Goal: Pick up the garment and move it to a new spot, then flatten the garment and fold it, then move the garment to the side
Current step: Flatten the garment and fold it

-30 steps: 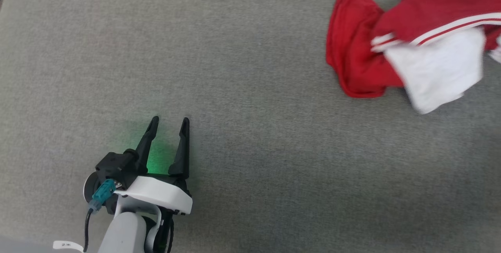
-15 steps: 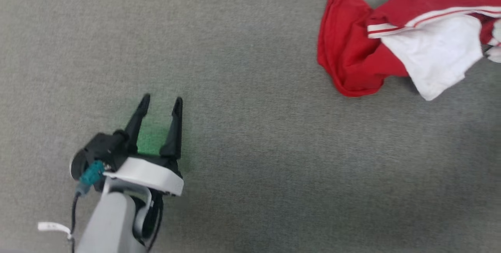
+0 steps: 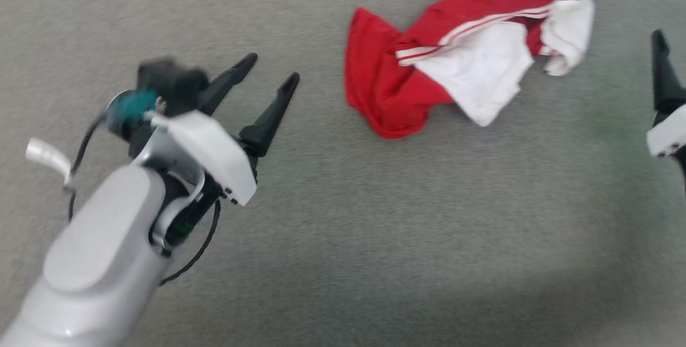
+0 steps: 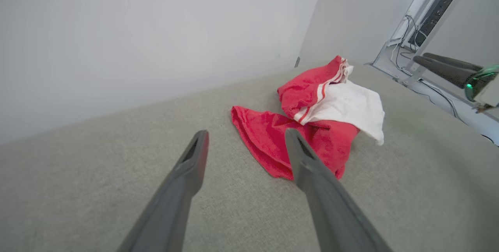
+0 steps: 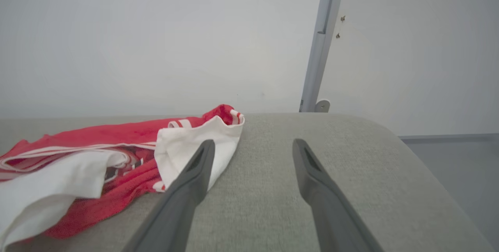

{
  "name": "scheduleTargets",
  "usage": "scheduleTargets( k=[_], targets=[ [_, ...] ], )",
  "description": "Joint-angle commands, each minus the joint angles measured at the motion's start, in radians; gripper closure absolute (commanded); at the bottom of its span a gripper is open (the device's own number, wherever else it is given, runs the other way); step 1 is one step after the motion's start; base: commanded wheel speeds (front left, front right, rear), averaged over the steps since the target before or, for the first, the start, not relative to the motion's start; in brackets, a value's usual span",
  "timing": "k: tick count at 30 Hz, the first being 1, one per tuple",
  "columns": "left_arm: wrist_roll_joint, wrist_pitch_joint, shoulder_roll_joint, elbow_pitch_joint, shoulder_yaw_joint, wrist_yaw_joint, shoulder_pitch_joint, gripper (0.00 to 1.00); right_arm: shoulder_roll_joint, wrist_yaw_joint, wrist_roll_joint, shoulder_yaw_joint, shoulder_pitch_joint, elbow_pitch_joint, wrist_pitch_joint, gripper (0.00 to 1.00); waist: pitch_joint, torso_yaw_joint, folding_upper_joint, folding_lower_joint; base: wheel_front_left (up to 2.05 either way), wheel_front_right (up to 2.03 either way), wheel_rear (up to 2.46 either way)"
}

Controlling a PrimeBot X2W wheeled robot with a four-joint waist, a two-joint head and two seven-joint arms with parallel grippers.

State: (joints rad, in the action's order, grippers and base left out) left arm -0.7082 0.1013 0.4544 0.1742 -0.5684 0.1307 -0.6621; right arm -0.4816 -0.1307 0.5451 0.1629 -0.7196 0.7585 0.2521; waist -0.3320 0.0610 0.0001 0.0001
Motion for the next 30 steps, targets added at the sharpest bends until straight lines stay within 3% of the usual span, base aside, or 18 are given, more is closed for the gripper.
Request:
scheduleTargets(
  k=[1,7,12,17,29,30],
  targets=[
    [-0.058,0.052,0.01,-0.008,-0.016,-0.001,-0.032,0.0,0.01,0.0,0.006,-0.005,0.025,-0.025,0.007,0.0,0.011,0.049,-0.0001,-0.0001,0.0,0.0,0.0],
    [-0.414,0.465,0.032,0.116,-0.046,-0.001,-0.201,0.0,0.069,0.0,-0.017,-0.041,0.128,-0.17,-0.008,0.0,-0.015,0.141,-0.0001,-0.0001,0.0,0.0,0.0],
    [-0.563,0.645,0.008,0.258,-0.001,-0.027,-0.34,0.0,0.135,0.0,-0.051,-0.049,0.165,-0.268,-0.043,0.0,-0.067,0.222,-0.0001,-0.0001,0.0,0.0,0.0],
    [-0.563,0.705,0.003,0.364,-0.01,-0.036,-0.433,0.0,0.182,0.0,-0.08,-0.056,0.19,-0.343,-0.065,0.0,-0.11,0.28,-0.0001,-0.0001,0.0,0.0,0.0],
    [-0.556,0.758,-0.015,0.489,-0.052,-0.008,-0.485,0.0,0.234,0.0,-0.14,-0.078,0.22,-0.456,-0.102,0.0,-0.145,0.315,-0.0001,-0.0001,0.0,0.0,0.0],
    [-0.565,0.76,-0.02,0.488,-0.051,-0.006,-0.487,0.1,0.238,0.0,-0.143,-0.078,0.22,-0.465,-0.107,0.0,-0.145,0.315,-0.0001,-0.0001,0.0,0.0,0.0]
  ],
)
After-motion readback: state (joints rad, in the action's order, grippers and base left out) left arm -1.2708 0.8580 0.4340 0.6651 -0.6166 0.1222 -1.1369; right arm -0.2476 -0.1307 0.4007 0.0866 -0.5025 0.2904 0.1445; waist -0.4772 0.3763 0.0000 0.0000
